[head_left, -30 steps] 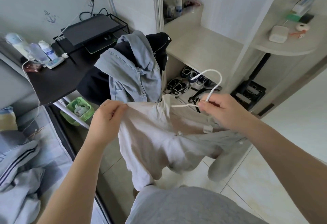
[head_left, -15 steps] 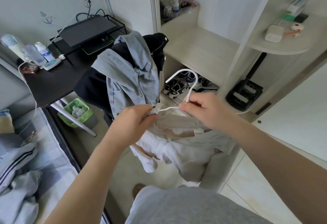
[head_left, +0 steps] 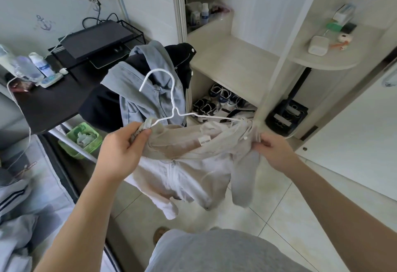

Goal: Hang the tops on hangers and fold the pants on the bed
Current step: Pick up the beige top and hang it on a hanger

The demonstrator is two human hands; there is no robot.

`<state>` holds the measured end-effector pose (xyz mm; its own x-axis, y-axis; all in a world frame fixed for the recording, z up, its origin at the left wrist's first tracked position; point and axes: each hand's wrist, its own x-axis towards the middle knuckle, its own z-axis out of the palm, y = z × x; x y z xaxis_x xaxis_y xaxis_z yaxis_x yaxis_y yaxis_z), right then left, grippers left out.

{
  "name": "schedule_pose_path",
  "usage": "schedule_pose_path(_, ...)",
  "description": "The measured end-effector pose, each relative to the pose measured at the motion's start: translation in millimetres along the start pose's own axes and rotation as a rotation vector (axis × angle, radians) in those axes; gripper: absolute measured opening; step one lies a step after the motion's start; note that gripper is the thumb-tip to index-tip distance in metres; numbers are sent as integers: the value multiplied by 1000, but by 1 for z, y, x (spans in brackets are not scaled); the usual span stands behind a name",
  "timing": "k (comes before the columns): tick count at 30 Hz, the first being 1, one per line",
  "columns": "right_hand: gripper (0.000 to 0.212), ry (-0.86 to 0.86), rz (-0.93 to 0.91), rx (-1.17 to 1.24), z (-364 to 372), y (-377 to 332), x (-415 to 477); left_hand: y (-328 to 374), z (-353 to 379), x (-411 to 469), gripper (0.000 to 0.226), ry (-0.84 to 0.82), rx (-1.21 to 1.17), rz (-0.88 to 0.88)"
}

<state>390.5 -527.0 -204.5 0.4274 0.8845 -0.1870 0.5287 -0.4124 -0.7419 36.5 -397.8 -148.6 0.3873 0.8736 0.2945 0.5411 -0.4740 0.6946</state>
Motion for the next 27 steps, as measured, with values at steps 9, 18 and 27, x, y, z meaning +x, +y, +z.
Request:
schedule_pose_path(9, 18, 385, -182, 144, -29, -37, 5, -6, -5, 0, 43, -74, 156, 13)
schedule_pose_path(18, 25, 211, -92, 137, -35, -71, 39, -1, 4, -4, 44, -137, -141, -40)
schedule_pose_path(27, 9, -72, -11, 42, -16, -31, 11, -16, -2, -4, 44, -23, -204, -119)
